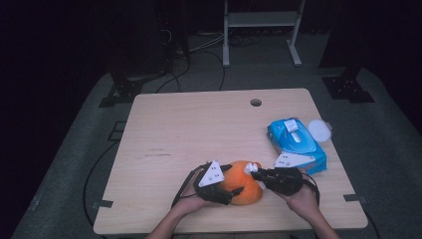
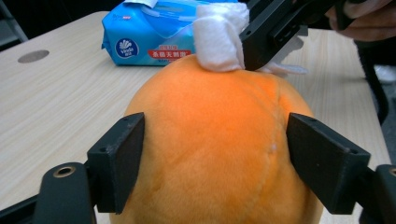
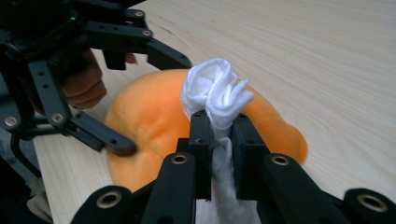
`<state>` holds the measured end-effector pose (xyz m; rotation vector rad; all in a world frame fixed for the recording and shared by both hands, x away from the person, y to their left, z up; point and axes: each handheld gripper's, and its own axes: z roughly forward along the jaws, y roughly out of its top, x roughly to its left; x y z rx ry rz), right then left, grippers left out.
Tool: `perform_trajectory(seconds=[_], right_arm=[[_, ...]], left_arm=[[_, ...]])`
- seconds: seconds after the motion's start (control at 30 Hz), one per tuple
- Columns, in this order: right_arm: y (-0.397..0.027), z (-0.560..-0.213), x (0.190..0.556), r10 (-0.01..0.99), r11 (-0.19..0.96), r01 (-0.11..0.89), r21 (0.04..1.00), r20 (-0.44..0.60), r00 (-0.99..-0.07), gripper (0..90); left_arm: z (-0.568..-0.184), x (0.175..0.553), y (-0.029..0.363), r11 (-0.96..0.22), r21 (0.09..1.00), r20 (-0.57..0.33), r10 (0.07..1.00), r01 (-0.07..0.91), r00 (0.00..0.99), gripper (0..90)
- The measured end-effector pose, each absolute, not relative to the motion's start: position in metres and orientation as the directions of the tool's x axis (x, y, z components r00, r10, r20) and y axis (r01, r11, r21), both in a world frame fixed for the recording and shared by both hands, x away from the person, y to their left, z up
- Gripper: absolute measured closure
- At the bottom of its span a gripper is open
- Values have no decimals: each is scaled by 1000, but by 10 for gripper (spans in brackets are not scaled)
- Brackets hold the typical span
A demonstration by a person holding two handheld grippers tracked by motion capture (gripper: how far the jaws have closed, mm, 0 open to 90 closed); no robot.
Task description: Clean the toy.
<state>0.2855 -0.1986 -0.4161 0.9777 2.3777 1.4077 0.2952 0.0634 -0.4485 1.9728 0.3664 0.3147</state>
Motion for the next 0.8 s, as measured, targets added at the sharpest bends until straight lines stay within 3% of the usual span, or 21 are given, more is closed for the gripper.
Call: perform_trajectory(seconds=[0.2, 0.37, 0.43, 0.6, 0.7, 0.8], right_arm=[[-217, -424, 289, 695, 335, 473, 815, 126, -708, 797], [-196, -411, 277, 629, 383, 388, 839, 71, -774, 796], [-188, -412, 273, 624, 426, 361, 829, 20, -781, 796], [-198, -416, 277, 640, 424, 378, 823, 24, -768, 795], [-205, -417, 280, 645, 400, 400, 825, 56, -762, 795], [-200, -414, 278, 646, 414, 379, 827, 26, -763, 795]], left_arm=[[-447, 295, 62, -399, 909, 53, 396, 120, 917, 207], [-446, 294, 58, -408, 905, 59, 392, 116, 918, 194], [-445, 294, 61, -404, 908, 55, 381, 113, 923, 174], [-439, 303, 73, -379, 911, 4, 401, 162, 916, 81], [-443, 307, 75, -373, 906, -41, 388, 198, 921, 127], [-445, 303, 68, -395, 900, -9, 409, 186, 913, 208]])
